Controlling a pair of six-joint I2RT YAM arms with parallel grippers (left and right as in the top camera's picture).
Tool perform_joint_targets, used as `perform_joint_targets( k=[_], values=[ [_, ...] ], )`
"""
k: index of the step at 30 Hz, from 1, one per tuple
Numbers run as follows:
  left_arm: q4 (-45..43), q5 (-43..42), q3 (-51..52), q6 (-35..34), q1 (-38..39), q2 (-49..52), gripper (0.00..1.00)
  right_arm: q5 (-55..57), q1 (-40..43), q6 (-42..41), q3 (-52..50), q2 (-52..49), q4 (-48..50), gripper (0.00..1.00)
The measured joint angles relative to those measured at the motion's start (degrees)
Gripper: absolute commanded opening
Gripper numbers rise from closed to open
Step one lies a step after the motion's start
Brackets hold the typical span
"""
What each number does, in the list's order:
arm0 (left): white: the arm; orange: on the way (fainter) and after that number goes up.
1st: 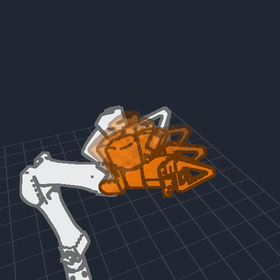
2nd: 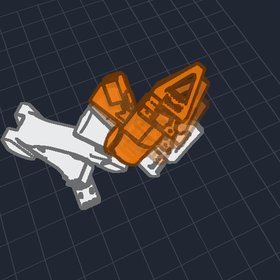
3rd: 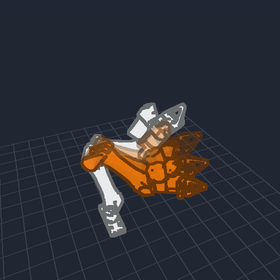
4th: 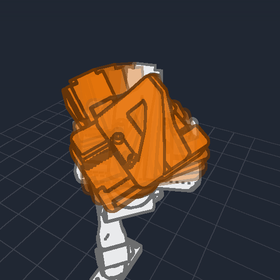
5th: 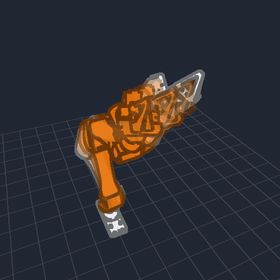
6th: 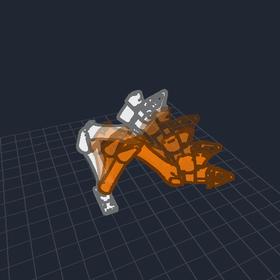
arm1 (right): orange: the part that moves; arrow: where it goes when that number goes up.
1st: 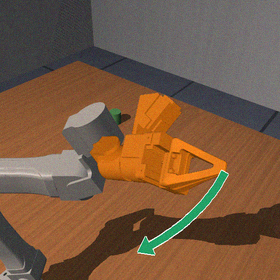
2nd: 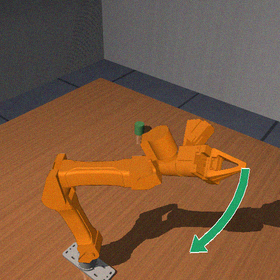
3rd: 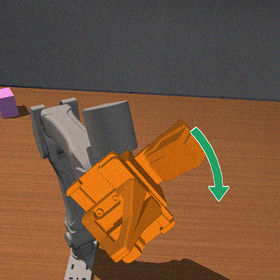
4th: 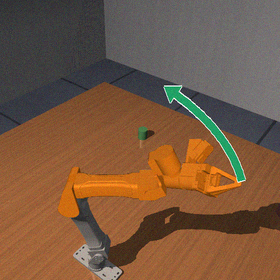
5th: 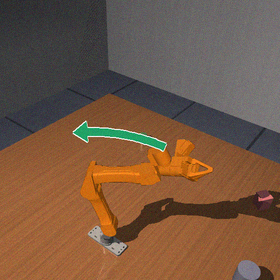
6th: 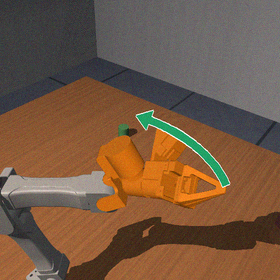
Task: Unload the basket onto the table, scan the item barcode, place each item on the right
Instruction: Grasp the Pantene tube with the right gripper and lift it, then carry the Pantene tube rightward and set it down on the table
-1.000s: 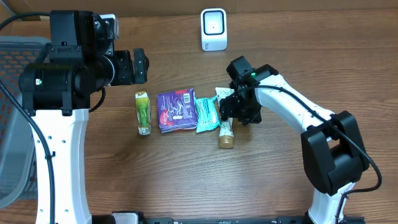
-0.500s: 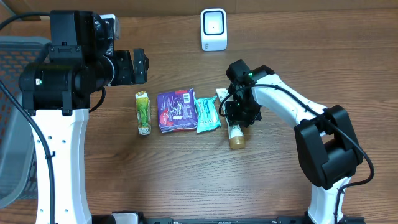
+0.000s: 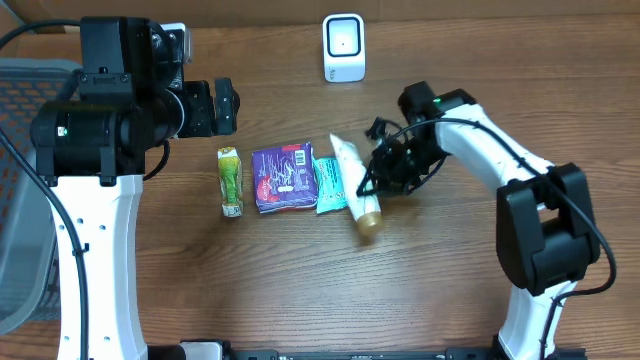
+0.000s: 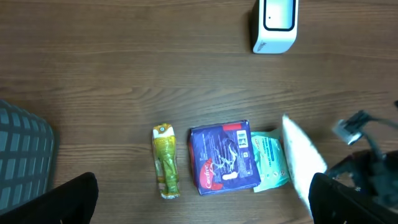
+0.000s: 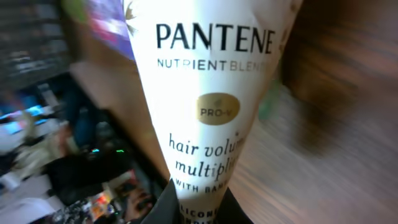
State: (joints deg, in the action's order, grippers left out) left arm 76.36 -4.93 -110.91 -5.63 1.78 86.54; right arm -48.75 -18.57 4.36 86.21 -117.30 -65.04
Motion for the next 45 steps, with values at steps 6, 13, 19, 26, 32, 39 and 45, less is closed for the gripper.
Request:
perform_joint_targets(
  k=[6, 13, 19, 26, 32, 39, 45],
  values=[
    [-0.02, -0.02, 0.00, 0.02, 0.00, 0.00, 1.00, -9.20, 3.52, 1.20, -3.67, -0.07, 9.70, 0.04],
    [-0.02, 0.00, 0.00, 0.00, 0.00, 0.00, 1.00, -4.74, 4.72, -1.97, -7.17, -3.69, 10.38, 0.08],
    [0.00, -0.02, 0.00, 0.00, 0.00, 0.00, 1.00, 7.17, 5.46, -7.67, -7.17, -3.69, 10.47, 0.31],
    [0.00, -0.02, 0.00, 0.00, 0.00, 0.00, 1.00, 15.67, 5.51, -12.26, -6.12, -3.41, 7.61, 0.45],
    [-0.02, -0.02, 0.00, 0.00, 0.00, 0.00, 1.00, 25.09, 6.60, -13.33, -1.36, -3.39, 1.01, 0.45],
    [0.00, -0.02, 0.00, 0.00, 0.00, 0.00, 1.00, 37.83, 7.61, -13.53, 6.60, -3.39, -5.38, 0.46],
    [0.00, -0.02, 0.00, 0.00, 0.00, 0.00, 0.99, 45.64, 6.95, -13.07, 14.36, -3.39, -9.68, 0.91]
  ],
)
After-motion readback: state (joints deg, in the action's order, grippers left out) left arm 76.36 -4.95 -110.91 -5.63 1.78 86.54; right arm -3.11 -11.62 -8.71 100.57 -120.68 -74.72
